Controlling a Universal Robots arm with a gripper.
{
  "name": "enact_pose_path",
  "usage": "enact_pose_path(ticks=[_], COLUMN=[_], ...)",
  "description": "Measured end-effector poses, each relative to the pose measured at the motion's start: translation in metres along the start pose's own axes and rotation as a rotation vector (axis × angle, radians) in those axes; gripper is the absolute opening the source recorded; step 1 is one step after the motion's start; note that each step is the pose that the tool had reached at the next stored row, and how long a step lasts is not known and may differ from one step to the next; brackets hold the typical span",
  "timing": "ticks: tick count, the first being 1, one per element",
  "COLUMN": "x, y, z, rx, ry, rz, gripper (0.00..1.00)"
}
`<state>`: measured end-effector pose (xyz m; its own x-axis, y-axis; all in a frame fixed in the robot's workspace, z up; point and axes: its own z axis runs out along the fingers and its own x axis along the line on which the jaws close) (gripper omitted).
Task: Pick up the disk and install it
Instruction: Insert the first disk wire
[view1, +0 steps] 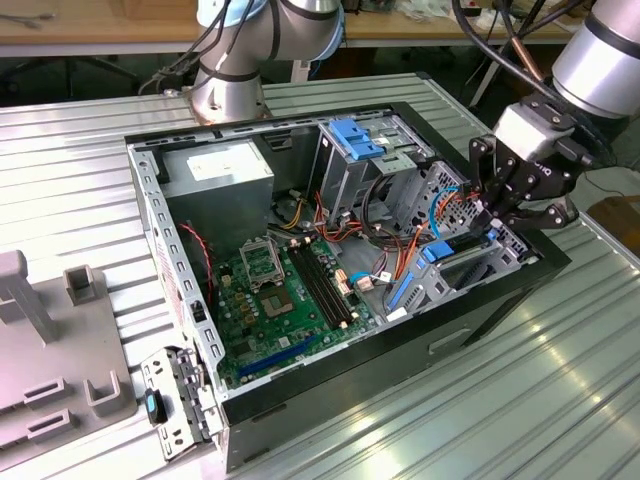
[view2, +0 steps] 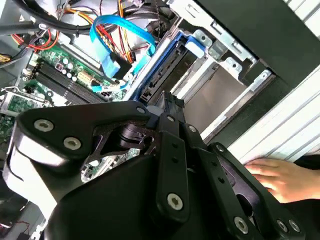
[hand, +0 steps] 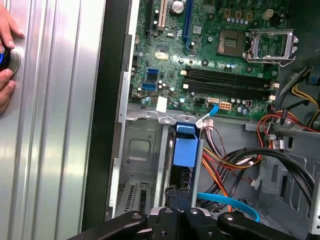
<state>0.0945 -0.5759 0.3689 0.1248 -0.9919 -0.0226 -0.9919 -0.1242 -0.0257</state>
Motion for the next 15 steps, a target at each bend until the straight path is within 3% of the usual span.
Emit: enact_pose_path(ticks=[2, 15], x=[-0.0012, -0.0048], y=[-0.0186, -0.034], z=[-0.0001, -0.0021], rx=[-0.0002, -0.0005], ry=[0.0015, 0.0016], rz=[0.0, -0.013], gripper=[0.11, 0.11])
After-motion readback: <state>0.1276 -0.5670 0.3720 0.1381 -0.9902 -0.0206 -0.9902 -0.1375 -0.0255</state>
